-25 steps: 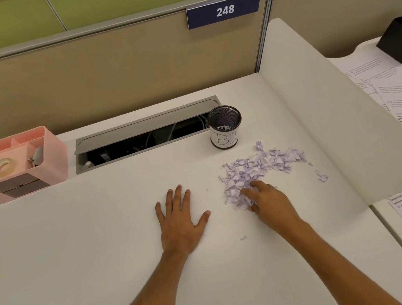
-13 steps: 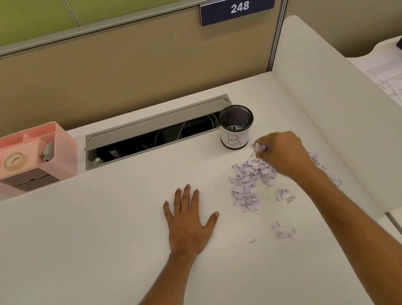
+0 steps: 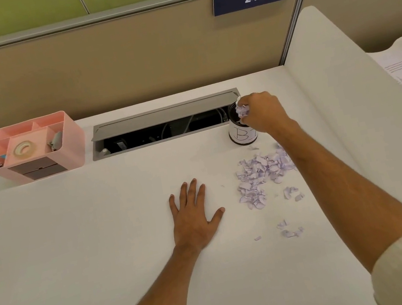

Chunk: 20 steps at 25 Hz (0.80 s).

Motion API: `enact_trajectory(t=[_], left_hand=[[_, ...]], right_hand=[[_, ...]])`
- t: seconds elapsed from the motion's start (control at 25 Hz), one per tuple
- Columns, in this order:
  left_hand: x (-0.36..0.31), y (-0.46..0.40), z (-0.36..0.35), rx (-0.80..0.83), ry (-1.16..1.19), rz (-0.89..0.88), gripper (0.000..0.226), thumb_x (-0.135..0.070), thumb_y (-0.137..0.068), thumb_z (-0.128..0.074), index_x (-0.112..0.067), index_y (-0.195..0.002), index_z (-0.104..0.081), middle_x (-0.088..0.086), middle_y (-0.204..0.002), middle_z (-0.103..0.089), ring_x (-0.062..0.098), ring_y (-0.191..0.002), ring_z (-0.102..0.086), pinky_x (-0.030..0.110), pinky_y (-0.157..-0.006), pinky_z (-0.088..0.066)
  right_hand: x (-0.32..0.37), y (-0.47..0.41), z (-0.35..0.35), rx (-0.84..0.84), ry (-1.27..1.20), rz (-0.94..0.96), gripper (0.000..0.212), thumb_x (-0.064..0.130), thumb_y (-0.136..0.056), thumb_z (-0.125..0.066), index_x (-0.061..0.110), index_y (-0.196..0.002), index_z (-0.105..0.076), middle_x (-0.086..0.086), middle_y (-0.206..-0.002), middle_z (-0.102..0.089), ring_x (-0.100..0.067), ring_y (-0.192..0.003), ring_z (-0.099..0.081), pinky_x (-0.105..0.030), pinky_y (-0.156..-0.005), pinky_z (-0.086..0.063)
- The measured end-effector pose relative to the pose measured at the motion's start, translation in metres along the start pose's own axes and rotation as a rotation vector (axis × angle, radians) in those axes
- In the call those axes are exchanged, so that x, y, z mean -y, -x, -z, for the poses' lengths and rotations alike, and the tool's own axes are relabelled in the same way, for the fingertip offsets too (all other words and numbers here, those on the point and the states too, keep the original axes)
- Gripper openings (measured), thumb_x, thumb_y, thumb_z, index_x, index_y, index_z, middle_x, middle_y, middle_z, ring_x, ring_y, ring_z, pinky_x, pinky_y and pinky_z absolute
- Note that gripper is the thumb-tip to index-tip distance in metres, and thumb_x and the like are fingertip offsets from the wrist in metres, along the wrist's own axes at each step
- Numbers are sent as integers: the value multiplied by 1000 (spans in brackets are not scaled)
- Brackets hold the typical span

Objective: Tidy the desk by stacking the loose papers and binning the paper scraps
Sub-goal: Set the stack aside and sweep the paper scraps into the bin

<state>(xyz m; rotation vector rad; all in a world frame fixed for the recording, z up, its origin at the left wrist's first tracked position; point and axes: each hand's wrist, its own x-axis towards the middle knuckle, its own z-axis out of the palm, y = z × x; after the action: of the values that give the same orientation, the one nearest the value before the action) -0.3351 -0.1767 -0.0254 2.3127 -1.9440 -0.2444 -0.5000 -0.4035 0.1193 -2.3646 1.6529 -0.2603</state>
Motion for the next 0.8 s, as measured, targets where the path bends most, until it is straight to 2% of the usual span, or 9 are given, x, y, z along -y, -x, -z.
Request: enact_trajectory(t=[0.12,0.24,0.32,0.4,0.52,0.68,0.8], left_hand=[[0,0,0,10,-5,2,82,-73,-88,-21,-23,-152,-26,-2,-163,-11,19,-151,-1,53,-120,-1],[-1,0,1,2,1,-1,81,-72,-88,-22,-22,-152,-26,-2,-163,-11,19,-151,-1,52,-120,-1],[-1,-1,1,4,3,-3,82,-73,-88,-21,-22,-152,-26,-2,-163,-11,19,-151,-1,52,-120,0],[0,-1,-1,-2,1,-3,82,-72,-88,-22,-22,-152,-27,-2,-163,-11,19,-151,-1,52,-120,0],[0,0,-2,-31,24,-9,80,-71,-88,-27,-20,-150,-33,-1,-162,-18,21,-150,-7,53,-120,-4],[0,1,-2,-22,9,-11,79,-71,-88,-27,-20,-150,-32,-1,-162,-18,20,-150,-7,53,-120,-5],[0,1,-1,-23,7,-13,79,-71,-88,-27,-20,-149,-32,0,-161,-19,20,-150,-8,54,-120,-6]], right_hand=[[-3,11,8,-80,-172,-25,33,20,-83,-69,14,-116,-67,-10,-109,-70,-31,-99,-63,-28,-78,-43],[-28,38,14,-236,-490,-228,31,26,-82,-69,20,-112,-69,1,-112,-71,-18,-95,-68,-30,-92,-48],[-63,70,2,-336,-595,-371,28,32,-84,-67,19,-110,-69,2,-110,-71,-16,-96,-68,-29,-93,-49],[-103,110,-20,-429,-525,-568,42,44,-86,-60,15,-115,-67,-6,-117,-69,-25,-106,-64,-33,-96,-45],[-139,163,-62,-471,-320,-802,69,59,-84,-44,9,-129,-56,-19,-134,-55,-38,-124,-48,-48,-106,-36],[-133,170,-92,-290,-196,-707,77,65,-86,-33,16,-145,-36,-16,-151,-34,-33,-141,-26,-56,-114,-14],[-128,149,-95,-194,-127,-587,79,70,-85,-28,24,-149,-30,-12,-155,-27,-31,-144,-20,-55,-116,-11]])
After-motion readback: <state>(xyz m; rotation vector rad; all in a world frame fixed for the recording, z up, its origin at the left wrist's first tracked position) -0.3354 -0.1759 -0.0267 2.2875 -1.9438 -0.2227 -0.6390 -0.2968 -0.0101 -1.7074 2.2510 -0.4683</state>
